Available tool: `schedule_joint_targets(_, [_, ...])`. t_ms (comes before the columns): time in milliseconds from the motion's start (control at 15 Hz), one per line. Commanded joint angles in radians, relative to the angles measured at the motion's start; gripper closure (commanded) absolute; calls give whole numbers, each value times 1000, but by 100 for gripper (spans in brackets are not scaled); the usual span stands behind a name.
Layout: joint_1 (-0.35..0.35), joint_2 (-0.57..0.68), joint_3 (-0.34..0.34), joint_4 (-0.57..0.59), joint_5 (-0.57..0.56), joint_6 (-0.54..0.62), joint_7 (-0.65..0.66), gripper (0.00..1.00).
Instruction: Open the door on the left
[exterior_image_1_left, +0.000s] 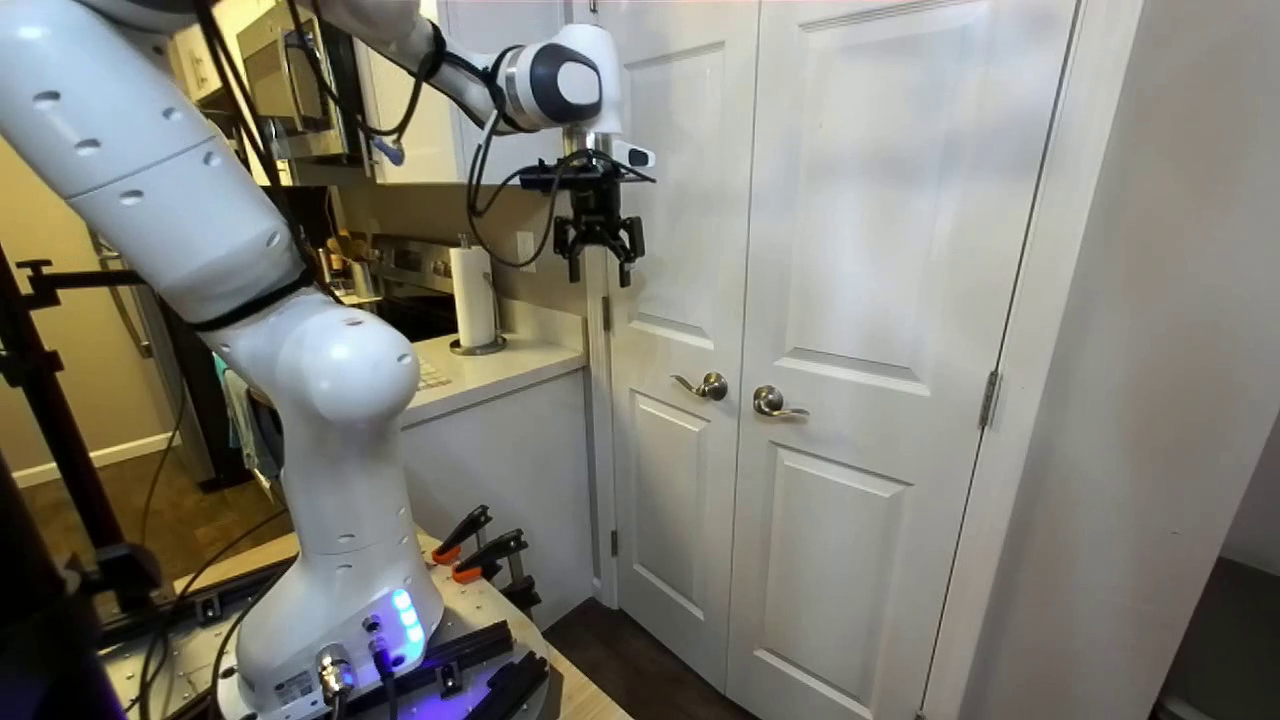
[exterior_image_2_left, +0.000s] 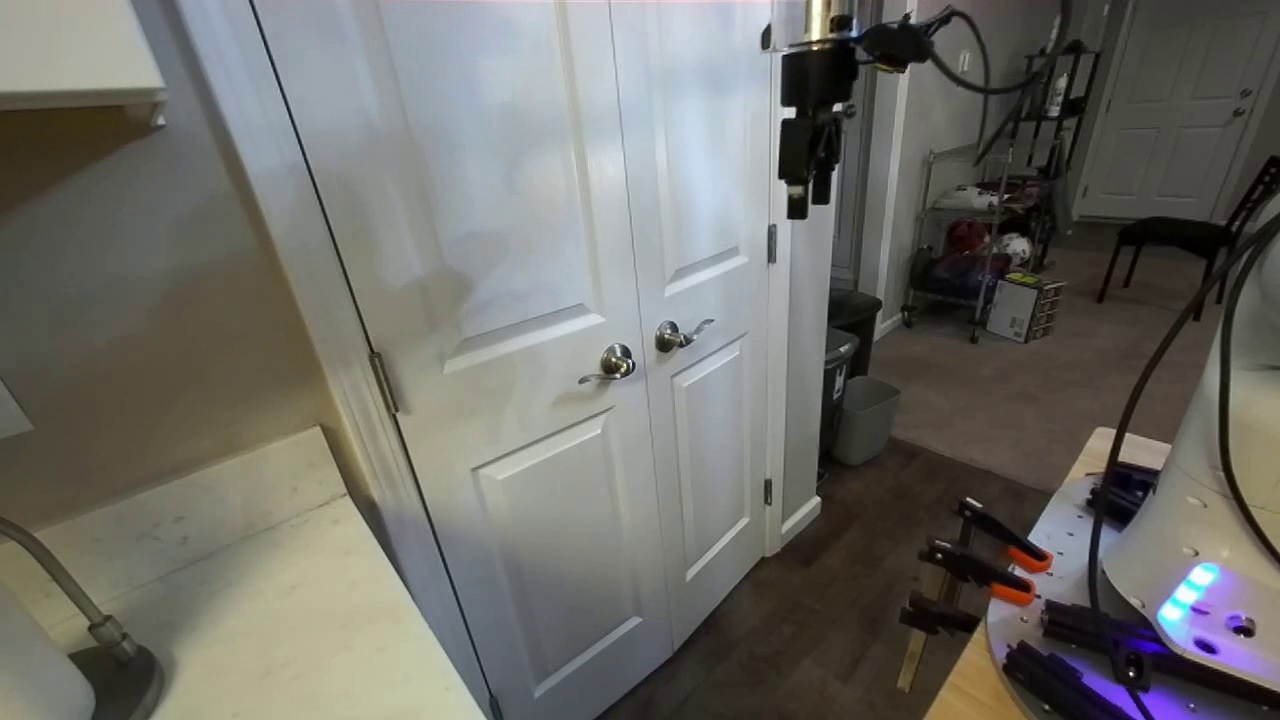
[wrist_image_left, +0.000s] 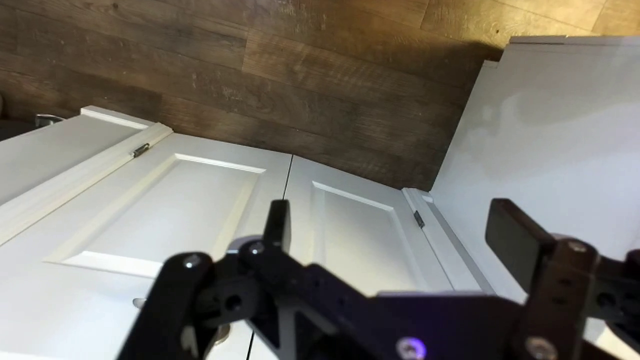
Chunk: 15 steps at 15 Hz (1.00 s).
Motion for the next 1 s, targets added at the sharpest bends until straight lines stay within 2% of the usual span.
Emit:
schedule_joint_targets(0, [-12,187,21,115,2,83,53,0])
schedule_joint_targets(467, [-11,401,33,281,24,105,171,0])
schedule_joint_targets(667, [0,468,50,341,35,151,238,0])
schedule_joint_targets(800, [11,500,68,363,92,197,280,0])
schedule_joint_targets(867, [-2,463,60,334,45,160,235,0])
schedule_joint_targets(933, [3,480,67,346,60,175,251,0])
